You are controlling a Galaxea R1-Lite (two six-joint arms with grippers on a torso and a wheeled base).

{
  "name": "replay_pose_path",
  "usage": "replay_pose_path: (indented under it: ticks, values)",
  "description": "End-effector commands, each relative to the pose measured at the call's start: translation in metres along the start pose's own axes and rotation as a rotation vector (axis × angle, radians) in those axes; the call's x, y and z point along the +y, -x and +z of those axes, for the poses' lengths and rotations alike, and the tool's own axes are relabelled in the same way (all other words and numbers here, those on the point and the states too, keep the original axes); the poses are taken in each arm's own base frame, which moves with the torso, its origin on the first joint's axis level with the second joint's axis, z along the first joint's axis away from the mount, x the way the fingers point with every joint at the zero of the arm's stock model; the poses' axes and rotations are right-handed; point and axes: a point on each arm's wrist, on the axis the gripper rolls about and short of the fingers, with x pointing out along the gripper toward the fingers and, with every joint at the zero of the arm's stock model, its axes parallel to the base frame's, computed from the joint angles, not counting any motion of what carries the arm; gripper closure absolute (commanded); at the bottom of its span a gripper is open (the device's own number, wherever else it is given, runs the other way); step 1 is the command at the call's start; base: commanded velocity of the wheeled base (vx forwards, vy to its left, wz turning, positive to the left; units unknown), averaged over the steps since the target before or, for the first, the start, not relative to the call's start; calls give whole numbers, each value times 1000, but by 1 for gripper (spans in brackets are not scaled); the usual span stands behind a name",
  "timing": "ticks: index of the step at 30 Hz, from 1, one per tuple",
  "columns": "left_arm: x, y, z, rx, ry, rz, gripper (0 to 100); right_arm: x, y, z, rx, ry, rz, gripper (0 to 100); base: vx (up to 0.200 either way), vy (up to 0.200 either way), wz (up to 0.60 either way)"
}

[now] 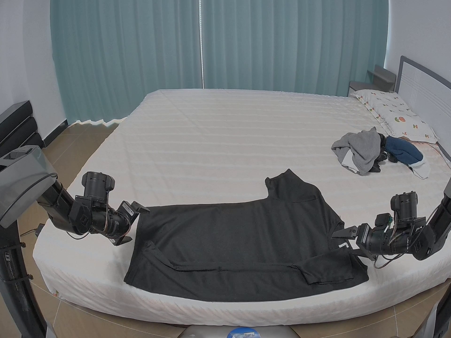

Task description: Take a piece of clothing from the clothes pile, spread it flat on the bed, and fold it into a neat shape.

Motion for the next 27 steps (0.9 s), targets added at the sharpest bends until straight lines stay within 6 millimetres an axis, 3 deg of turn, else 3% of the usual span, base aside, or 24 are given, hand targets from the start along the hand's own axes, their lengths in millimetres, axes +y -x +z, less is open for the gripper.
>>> replay_pose_path:
  ticks: [1,14,20,27]
  values:
    - [10,0,-6,23,-98,28,0,-2,-2,-1,7,-5,-6,0,0,0,0]
    - [-4,3,-25,42,-181,-20,0,-3,-3,-1,11,-8,-11,0,0,0,0]
    - [-5,-1,-26,39,-258,-41,0,-3,-3,-1,12,-8,-10,0,0,0,0]
    - [-11,-11,-42,61,-396,-43,0,-3,-4,-2,16,-4,-8,0,0,0,0]
